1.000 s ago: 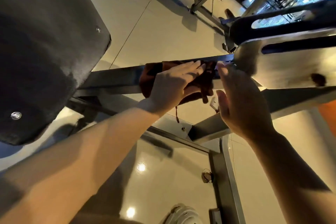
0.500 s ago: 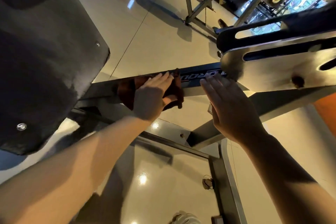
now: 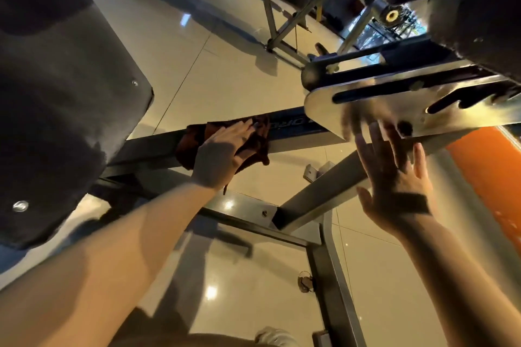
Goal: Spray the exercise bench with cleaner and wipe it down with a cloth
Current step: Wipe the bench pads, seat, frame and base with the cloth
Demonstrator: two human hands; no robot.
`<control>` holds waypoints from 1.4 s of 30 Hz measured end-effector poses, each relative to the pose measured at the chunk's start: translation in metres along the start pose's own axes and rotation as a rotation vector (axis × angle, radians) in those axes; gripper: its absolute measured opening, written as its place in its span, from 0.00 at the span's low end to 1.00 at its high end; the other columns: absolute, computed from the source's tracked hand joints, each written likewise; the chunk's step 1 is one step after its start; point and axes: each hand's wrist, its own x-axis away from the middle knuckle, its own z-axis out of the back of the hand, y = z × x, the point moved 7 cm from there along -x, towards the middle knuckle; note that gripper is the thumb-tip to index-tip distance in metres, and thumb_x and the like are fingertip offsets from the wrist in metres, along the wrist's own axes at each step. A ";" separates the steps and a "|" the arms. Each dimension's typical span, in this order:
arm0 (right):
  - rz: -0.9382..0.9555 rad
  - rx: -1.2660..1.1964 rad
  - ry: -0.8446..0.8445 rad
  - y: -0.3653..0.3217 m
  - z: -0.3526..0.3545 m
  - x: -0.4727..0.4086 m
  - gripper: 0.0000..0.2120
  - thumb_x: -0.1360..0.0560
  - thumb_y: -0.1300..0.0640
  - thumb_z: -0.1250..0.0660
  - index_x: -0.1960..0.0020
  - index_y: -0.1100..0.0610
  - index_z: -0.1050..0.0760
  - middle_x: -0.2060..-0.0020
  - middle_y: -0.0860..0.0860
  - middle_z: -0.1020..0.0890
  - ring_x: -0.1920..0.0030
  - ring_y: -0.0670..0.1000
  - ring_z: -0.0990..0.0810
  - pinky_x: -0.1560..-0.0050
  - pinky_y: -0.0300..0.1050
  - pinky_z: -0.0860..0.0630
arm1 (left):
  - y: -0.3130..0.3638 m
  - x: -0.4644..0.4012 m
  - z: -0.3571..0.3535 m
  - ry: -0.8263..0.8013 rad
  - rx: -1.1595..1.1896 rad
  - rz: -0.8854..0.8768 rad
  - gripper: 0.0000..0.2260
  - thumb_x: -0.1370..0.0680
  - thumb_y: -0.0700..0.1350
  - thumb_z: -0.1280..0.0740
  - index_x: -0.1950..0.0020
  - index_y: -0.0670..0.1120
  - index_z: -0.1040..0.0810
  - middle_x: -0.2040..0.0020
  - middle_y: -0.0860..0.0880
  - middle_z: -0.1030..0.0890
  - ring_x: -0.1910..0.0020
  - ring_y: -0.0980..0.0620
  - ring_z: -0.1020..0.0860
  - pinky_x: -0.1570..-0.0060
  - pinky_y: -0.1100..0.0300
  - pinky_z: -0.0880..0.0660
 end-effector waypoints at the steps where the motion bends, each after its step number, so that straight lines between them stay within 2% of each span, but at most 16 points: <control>1: -0.004 0.011 -0.035 0.001 -0.001 0.001 0.55 0.33 0.56 0.24 0.20 0.49 0.59 0.21 0.52 0.58 0.21 0.57 0.59 0.27 0.63 0.57 | -0.006 0.005 0.004 -0.014 -0.005 0.055 0.22 0.24 0.37 0.30 0.31 0.39 0.29 0.33 0.42 0.26 0.32 0.44 0.27 0.32 0.51 0.37; 4: 0.008 -0.018 0.008 -0.001 0.010 0.004 0.45 0.28 0.52 0.31 0.20 0.49 0.56 0.21 0.52 0.55 0.21 0.57 0.56 0.25 0.63 0.57 | -0.012 0.015 0.018 -0.103 0.015 0.264 0.18 0.20 0.40 0.36 0.30 0.40 0.29 0.34 0.41 0.23 0.34 0.43 0.25 0.33 0.51 0.32; 8: 0.040 -0.104 0.043 -0.031 0.041 0.013 0.35 0.26 0.49 0.37 0.22 0.55 0.41 0.24 0.57 0.39 0.25 0.59 0.39 0.27 0.66 0.46 | 0.026 0.020 0.062 -0.096 0.346 0.477 0.13 0.19 0.45 0.38 0.35 0.44 0.25 0.46 0.45 0.20 0.50 0.50 0.22 0.52 0.64 0.28; 10: -0.020 -0.270 -0.018 -0.050 0.062 0.015 0.29 0.23 0.48 0.39 0.24 0.55 0.37 0.29 0.55 0.28 0.27 0.58 0.33 0.26 0.59 0.44 | 0.055 0.027 0.082 -0.041 0.662 0.614 0.07 0.19 0.45 0.38 0.42 0.48 0.28 0.54 0.51 0.23 0.59 0.59 0.23 0.66 0.74 0.30; 12: -0.165 -0.530 -0.104 -0.064 0.086 0.020 0.24 0.18 0.46 0.43 0.25 0.53 0.36 0.41 0.46 0.22 0.31 0.52 0.29 0.30 0.45 0.38 | 0.086 0.031 0.096 -0.043 0.920 0.675 0.02 0.18 0.44 0.38 0.47 0.47 0.29 0.57 0.52 0.24 0.63 0.61 0.22 0.73 0.72 0.29; 14: -0.265 -0.794 -0.046 -0.074 0.119 0.028 0.22 0.20 0.45 0.40 0.28 0.49 0.32 0.41 0.44 0.22 0.39 0.44 0.25 0.39 0.40 0.30 | 0.119 0.029 0.112 -0.066 1.026 0.630 0.03 0.18 0.46 0.38 0.50 0.50 0.26 0.56 0.50 0.22 0.59 0.57 0.21 0.71 0.69 0.27; 16: -0.294 -1.088 0.119 -0.081 0.157 0.039 0.17 0.22 0.45 0.37 0.34 0.46 0.28 0.46 0.38 0.21 0.46 0.37 0.23 0.44 0.38 0.27 | 0.145 0.026 0.129 -0.097 1.027 0.565 0.06 0.18 0.48 0.39 0.54 0.57 0.27 0.55 0.52 0.22 0.54 0.54 0.23 0.60 0.61 0.24; 18: -0.274 -1.276 0.238 -0.090 0.184 0.048 0.13 0.22 0.50 0.35 0.38 0.46 0.25 0.48 0.39 0.20 0.47 0.37 0.22 0.48 0.33 0.26 | 0.164 0.029 0.141 -0.164 1.054 0.552 0.08 0.18 0.48 0.40 0.54 0.60 0.26 0.54 0.52 0.21 0.47 0.52 0.24 0.51 0.55 0.26; 21: -0.292 -1.437 0.336 -0.096 0.210 0.063 0.12 0.22 0.53 0.33 0.39 0.49 0.22 0.49 0.44 0.18 0.48 0.42 0.20 0.51 0.33 0.25 | 0.189 0.038 0.161 -0.311 1.200 0.519 0.08 0.19 0.51 0.40 0.44 0.58 0.23 0.46 0.46 0.19 0.41 0.47 0.22 0.44 0.50 0.25; 23: -0.300 -1.502 0.379 -0.094 0.227 0.071 0.08 0.23 0.54 0.32 0.45 0.47 0.21 0.53 0.41 0.18 0.49 0.42 0.20 0.51 0.33 0.25 | 0.202 0.046 0.175 -0.396 1.324 0.506 0.16 0.20 0.54 0.42 0.37 0.51 0.24 0.43 0.43 0.19 0.40 0.45 0.22 0.41 0.49 0.26; 27: -0.254 -1.504 0.493 -0.087 0.263 0.087 0.11 0.26 0.61 0.29 0.52 0.44 0.20 0.56 0.39 0.17 0.49 0.42 0.20 0.49 0.32 0.25 | 0.221 0.050 0.207 -0.409 1.505 0.503 0.21 0.20 0.55 0.46 0.39 0.45 0.21 0.43 0.41 0.18 0.38 0.43 0.23 0.42 0.51 0.27; 32: -0.349 -1.496 0.529 -0.082 0.269 0.106 0.07 0.28 0.59 0.25 0.55 0.47 0.19 0.56 0.42 0.17 0.51 0.41 0.20 0.54 0.29 0.26 | 0.239 0.051 0.227 -0.516 1.336 0.430 0.28 0.27 0.66 0.43 0.42 0.48 0.18 0.43 0.43 0.18 0.38 0.44 0.23 0.36 0.48 0.30; 35: -0.387 -1.528 0.480 -0.080 0.265 0.113 0.04 0.28 0.56 0.26 0.55 0.48 0.17 0.58 0.44 0.16 0.52 0.43 0.19 0.54 0.31 0.26 | 0.238 0.051 0.233 -0.534 1.135 0.477 0.18 0.20 0.57 0.42 0.44 0.48 0.19 0.45 0.42 0.19 0.40 0.44 0.24 0.34 0.48 0.31; 38: -0.407 -1.642 0.417 -0.080 0.256 0.119 0.05 0.24 0.54 0.31 0.55 0.53 0.16 0.60 0.49 0.16 0.53 0.44 0.19 0.55 0.30 0.25 | 0.232 0.047 0.229 -0.605 0.958 0.453 0.17 0.16 0.52 0.47 0.40 0.46 0.22 0.46 0.44 0.19 0.45 0.50 0.24 0.47 0.59 0.29; 40: -0.464 -1.666 0.419 -0.071 0.245 0.121 0.07 0.22 0.55 0.34 0.55 0.54 0.17 0.61 0.48 0.16 0.55 0.44 0.19 0.58 0.31 0.24 | 0.221 0.039 0.226 -0.597 0.816 0.429 0.17 0.16 0.52 0.48 0.45 0.47 0.21 0.50 0.46 0.19 0.51 0.55 0.23 0.55 0.63 0.30; 42: -0.571 -1.674 0.460 -0.058 0.226 0.126 0.07 0.21 0.56 0.34 0.55 0.51 0.18 0.62 0.45 0.16 0.55 0.42 0.19 0.58 0.34 0.22 | 0.203 0.026 0.225 -0.537 0.649 0.392 0.18 0.16 0.52 0.48 0.48 0.47 0.21 0.49 0.46 0.19 0.52 0.53 0.23 0.50 0.58 0.27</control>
